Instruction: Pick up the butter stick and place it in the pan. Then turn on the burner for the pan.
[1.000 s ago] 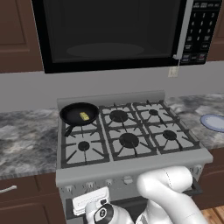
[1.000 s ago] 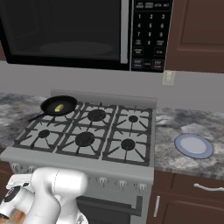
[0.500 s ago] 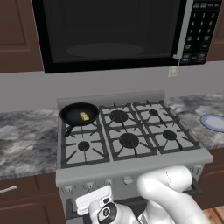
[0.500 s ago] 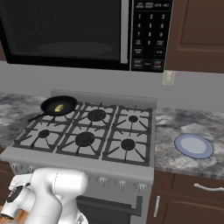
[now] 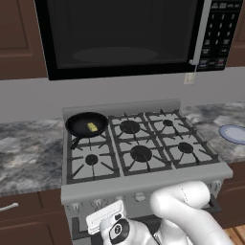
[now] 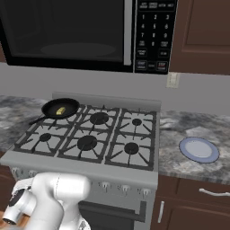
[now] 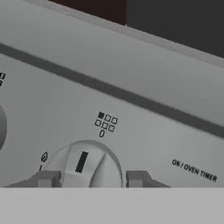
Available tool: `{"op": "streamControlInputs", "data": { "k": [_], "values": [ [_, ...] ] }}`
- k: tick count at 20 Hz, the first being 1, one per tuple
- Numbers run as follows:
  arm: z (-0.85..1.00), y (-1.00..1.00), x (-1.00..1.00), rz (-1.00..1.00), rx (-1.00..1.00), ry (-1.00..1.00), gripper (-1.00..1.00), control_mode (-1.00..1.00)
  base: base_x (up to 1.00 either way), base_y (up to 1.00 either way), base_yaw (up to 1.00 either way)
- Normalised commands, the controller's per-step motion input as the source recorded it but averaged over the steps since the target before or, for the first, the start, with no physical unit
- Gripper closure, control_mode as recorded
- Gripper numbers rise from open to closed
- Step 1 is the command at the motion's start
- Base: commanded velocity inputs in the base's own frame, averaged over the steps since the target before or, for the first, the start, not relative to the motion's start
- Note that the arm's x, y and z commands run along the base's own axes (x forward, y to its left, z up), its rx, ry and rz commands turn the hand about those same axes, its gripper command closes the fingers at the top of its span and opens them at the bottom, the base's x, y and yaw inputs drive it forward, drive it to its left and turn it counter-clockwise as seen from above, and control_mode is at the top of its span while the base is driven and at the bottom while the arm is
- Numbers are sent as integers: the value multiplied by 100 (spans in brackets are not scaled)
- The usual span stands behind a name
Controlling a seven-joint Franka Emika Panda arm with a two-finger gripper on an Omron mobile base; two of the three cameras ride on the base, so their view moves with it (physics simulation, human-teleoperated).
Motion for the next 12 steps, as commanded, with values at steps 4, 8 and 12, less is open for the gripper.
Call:
{"op": "streamControlInputs", "data": {
  "k": [4, 8, 12],
  "values": [
    [9, 0, 0, 0, -17, 4, 100, -100, 0, 0, 0],
    [9, 0, 0, 0, -15, 7, 100, -100, 0, 0, 0],
    [2, 0, 0, 0, -17, 9, 100, -100, 0, 0, 0]
  ]
}}
